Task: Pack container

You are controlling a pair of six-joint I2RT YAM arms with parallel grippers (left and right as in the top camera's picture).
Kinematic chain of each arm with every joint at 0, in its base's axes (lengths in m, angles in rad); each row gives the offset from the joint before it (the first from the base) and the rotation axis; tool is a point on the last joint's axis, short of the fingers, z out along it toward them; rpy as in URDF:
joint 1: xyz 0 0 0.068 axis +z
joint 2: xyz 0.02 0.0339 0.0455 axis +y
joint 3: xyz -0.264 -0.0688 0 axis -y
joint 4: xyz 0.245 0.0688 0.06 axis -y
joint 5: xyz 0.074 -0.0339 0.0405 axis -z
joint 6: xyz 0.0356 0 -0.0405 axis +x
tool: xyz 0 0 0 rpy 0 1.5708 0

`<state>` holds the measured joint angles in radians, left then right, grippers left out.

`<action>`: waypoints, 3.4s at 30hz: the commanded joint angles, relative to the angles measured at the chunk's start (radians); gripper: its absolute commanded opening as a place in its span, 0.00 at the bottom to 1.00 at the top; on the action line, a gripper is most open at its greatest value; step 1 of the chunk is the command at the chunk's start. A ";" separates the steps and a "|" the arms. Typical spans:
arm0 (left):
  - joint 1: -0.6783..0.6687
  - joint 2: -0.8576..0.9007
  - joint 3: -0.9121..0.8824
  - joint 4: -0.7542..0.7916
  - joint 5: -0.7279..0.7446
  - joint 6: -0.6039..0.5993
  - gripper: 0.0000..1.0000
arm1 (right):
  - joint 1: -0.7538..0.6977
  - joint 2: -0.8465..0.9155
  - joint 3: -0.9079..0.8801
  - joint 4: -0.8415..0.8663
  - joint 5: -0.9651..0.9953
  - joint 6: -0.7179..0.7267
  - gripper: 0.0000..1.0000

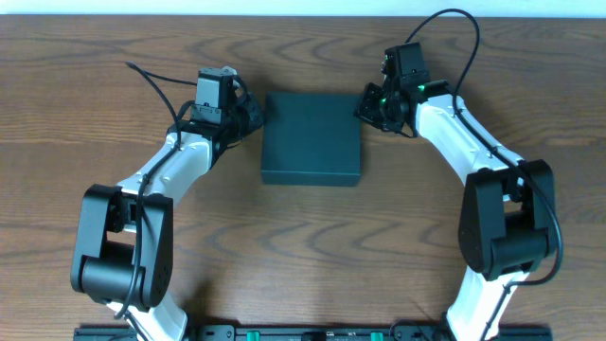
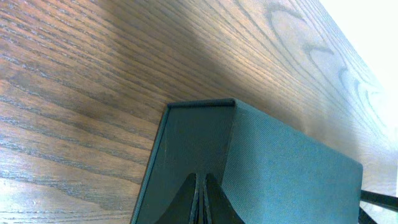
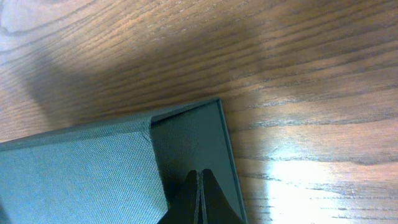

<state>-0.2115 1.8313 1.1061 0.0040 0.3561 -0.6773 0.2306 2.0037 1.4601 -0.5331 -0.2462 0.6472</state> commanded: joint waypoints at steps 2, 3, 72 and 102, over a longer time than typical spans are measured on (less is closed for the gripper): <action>-0.025 0.013 -0.001 0.024 0.033 -0.012 0.06 | 0.010 0.000 0.001 0.029 -0.048 0.010 0.02; -0.025 0.013 -0.001 0.024 0.033 -0.012 0.06 | 0.010 0.000 0.001 0.034 -0.041 0.009 0.02; 0.280 -1.545 0.247 -1.365 -0.161 0.647 0.95 | -0.072 -1.771 -0.464 -0.493 -0.013 -0.585 0.99; 0.280 -1.469 -1.019 -0.289 -0.365 0.449 0.95 | -0.074 -1.781 -1.455 0.484 -0.049 -0.442 0.99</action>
<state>0.0681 0.3550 0.1078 -0.2661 0.0757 -0.2543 0.1516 0.2272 0.0071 -0.0414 -0.3016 0.1810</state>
